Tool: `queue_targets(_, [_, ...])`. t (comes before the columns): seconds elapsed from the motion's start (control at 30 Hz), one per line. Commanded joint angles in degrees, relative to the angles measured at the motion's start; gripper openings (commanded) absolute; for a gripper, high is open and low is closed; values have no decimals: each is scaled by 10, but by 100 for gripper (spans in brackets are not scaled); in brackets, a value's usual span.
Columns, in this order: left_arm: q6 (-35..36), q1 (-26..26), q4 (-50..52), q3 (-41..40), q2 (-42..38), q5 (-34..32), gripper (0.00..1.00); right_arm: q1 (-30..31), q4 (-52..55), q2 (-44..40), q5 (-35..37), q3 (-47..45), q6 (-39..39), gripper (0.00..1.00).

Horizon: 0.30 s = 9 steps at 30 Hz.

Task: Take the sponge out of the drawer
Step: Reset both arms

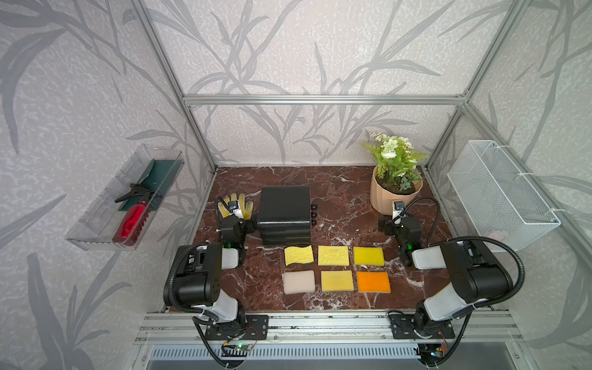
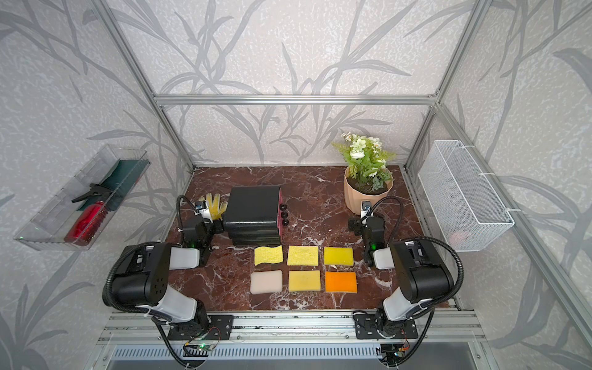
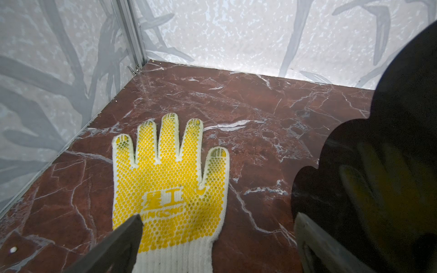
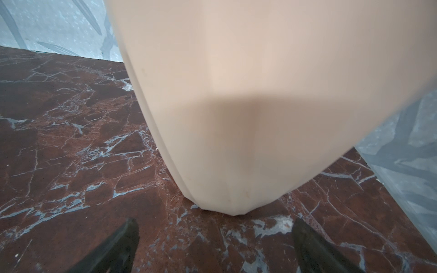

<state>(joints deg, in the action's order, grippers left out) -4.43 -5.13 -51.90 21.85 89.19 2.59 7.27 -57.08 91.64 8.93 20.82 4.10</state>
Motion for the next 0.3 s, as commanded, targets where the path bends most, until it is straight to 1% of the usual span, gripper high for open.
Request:
queue_targets(0.0, [16,1,-14,-1,3,-6,99,0,-4,-6,1,1,-6,99])
queue_targets(0.27, [21,8,-12,-1,0,-13,99,0,-4,-6,1,1,-5,99])
